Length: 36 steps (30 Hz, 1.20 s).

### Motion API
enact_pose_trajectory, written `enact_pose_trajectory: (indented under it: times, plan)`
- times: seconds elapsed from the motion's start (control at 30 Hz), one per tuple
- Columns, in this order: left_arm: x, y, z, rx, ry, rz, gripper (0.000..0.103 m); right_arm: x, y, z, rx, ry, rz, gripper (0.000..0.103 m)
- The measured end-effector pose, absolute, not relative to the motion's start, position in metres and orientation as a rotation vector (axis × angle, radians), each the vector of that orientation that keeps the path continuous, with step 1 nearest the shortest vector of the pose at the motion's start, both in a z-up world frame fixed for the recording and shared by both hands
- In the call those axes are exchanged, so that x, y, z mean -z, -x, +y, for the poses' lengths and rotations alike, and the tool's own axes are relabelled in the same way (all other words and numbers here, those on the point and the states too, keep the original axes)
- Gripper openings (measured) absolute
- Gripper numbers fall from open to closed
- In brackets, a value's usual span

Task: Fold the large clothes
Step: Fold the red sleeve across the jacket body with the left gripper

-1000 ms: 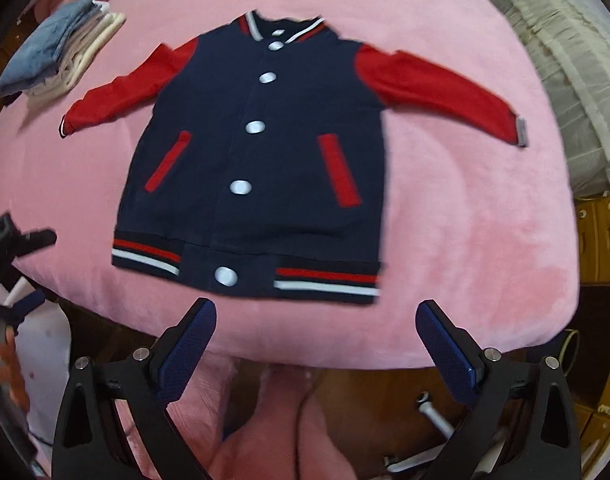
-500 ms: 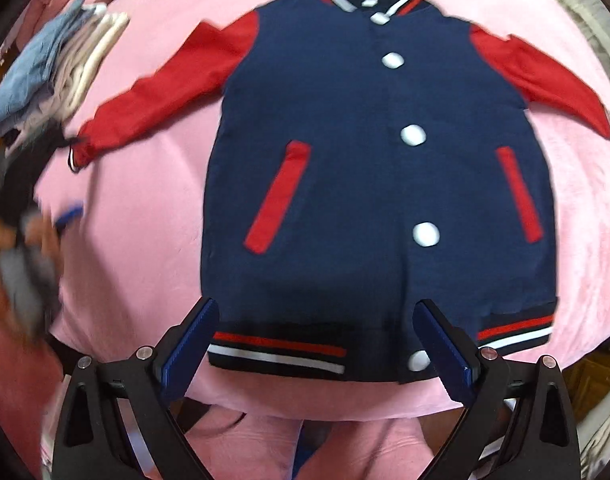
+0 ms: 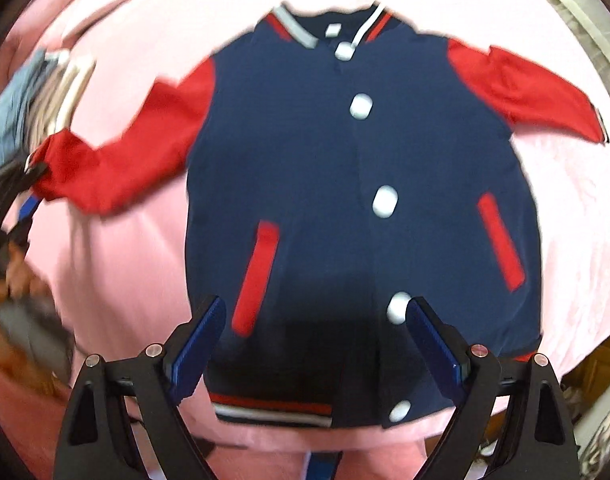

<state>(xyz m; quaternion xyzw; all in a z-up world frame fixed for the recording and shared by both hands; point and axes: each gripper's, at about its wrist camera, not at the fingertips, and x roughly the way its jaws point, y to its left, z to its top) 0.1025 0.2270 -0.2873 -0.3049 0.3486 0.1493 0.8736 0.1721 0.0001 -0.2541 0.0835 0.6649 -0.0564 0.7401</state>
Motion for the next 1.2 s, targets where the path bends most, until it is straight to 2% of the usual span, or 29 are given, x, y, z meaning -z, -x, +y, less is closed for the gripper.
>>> enact_pose_trajectory:
  times: [0.2, 0.33, 0.43, 0.5, 0.53, 0.57, 0.63, 0.73, 0.87, 0.97, 1.03, 1.1, 1.13, 1.2]
  plan:
    - [0.253, -0.127, 0.138, -0.128, 0.496, 0.725, 0.023, 0.223, -0.187, -0.034, 0.096, -0.298, 1.353, 0.093]
    - [0.262, -0.141, 0.054, -0.007, 0.448, 0.836, 0.025, 0.210, -0.195, -0.071, 0.101, -0.264, 1.290, 0.093]
    - [0.265, -0.168, 0.011, 0.098, 0.482, 0.933, 0.034, 0.215, -0.205, -0.101, 0.090, -0.250, 1.242, 0.093]
    - [0.264, -0.175, -0.005, 0.155, 0.519, 0.976, 0.050, 0.223, -0.217, -0.122, 0.088, -0.257, 1.254, 0.093]
    - [0.267, -0.174, -0.009, 0.175, 0.531, 0.992, 0.069, 0.230, -0.225, -0.132, 0.073, -0.271, 1.266, 0.093]
    - [0.268, -0.172, -0.013, 0.186, 0.531, 0.997, 0.082, 0.234, -0.229, -0.134, 0.058, -0.283, 1.270, 0.093]
    - [0.267, -0.175, -0.017, 0.166, 0.505, 0.977, 0.082, 0.242, -0.237, -0.134, 0.043, -0.305, 1.278, 0.093]
    - [0.264, -0.176, -0.005, 0.137, 0.484, 0.985, 0.082, 0.250, -0.247, -0.126, -0.004, -0.333, 1.275, 0.086]
    - [0.259, -0.194, 0.032, 0.053, 0.452, 1.012, 0.082, 0.262, -0.255, -0.111, -0.087, -0.385, 1.272, 0.085]
    - [0.271, -0.203, 0.061, -0.041, 0.378, 1.083, 0.082, 0.271, -0.266, -0.098, -0.151, -0.471, 1.280, 0.076]
    - [0.288, -0.206, 0.068, -0.092, 0.348, 1.168, 0.082, 0.287, -0.273, -0.080, -0.174, -0.514, 1.273, 0.074]
    - [0.307, -0.213, 0.072, -0.103, 0.330, 1.247, 0.082, 0.301, -0.281, -0.098, -0.170, -0.550, 1.281, 0.061]
    - [0.320, -0.214, 0.073, -0.110, 0.313, 1.298, 0.082, 0.312, -0.285, -0.096, -0.150, -0.571, 1.294, 0.048]
    - [0.334, -0.214, 0.078, -0.128, 0.283, 1.335, 0.082, 0.329, -0.298, -0.090, -0.110, -0.590, 1.297, 0.037]
